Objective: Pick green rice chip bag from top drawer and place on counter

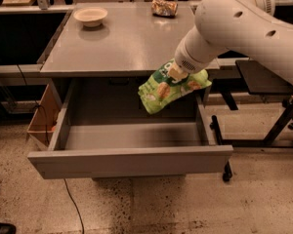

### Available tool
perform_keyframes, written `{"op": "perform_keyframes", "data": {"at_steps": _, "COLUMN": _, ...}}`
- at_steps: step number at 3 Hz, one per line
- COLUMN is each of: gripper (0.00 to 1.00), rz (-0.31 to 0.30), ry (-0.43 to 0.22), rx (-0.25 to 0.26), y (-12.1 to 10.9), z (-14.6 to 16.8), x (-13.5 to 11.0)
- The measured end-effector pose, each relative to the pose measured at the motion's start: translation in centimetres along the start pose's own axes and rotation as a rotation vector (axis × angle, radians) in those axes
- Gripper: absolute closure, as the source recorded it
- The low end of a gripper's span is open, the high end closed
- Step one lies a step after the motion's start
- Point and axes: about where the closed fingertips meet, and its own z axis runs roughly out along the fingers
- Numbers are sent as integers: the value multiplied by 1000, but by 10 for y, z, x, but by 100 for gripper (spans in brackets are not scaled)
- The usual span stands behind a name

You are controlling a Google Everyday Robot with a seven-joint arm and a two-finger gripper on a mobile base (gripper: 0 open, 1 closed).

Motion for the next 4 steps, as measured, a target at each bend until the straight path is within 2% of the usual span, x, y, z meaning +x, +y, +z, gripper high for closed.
{"op": "perform_keyframes", "data": {"at_steps": 1, "gripper": 100, "rz": -38, "ry": -29, "rx": 17, "y": -20, "z": -9, "x": -28}}
{"op": "perform_keyframes", "data": {"at_steps": 2, "gripper": 100, "rz": -41, "ry": -84, "rx": -7, "y": -40, "z": -4, "x": -56}}
{"op": "perform_keyframes", "data": {"at_steps": 4, "gripper": 100, "rz": 23, "ry": -195, "rx": -57, "y": -67, "z": 47, "x": -98}}
